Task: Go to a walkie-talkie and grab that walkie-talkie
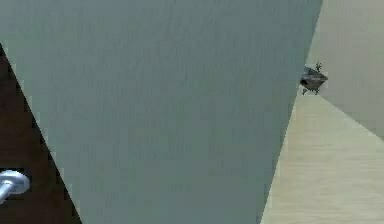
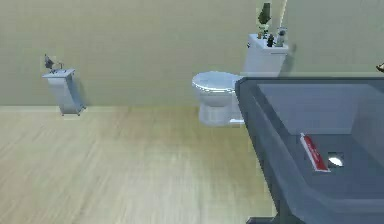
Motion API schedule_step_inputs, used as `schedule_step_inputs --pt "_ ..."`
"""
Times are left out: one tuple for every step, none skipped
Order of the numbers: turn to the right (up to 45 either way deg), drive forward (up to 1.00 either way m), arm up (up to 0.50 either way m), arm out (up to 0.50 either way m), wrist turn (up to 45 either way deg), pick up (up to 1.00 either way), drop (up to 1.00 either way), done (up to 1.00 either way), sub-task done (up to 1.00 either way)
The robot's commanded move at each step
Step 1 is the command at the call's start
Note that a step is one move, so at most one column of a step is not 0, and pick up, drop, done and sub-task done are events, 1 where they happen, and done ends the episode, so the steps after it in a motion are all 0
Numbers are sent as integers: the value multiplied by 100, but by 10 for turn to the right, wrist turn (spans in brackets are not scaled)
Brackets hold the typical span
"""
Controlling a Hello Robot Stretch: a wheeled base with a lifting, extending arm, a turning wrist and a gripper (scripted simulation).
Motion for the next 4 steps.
schedule_step_inputs --pt "-450 0 0 0 0 0 0 0 0" --pt "-450 0 0 0 0 0 0 0 0" --pt "0 100 0 0 0 0 0 0 0" --pt "-120 0 0 0 0 0 0 0 0"
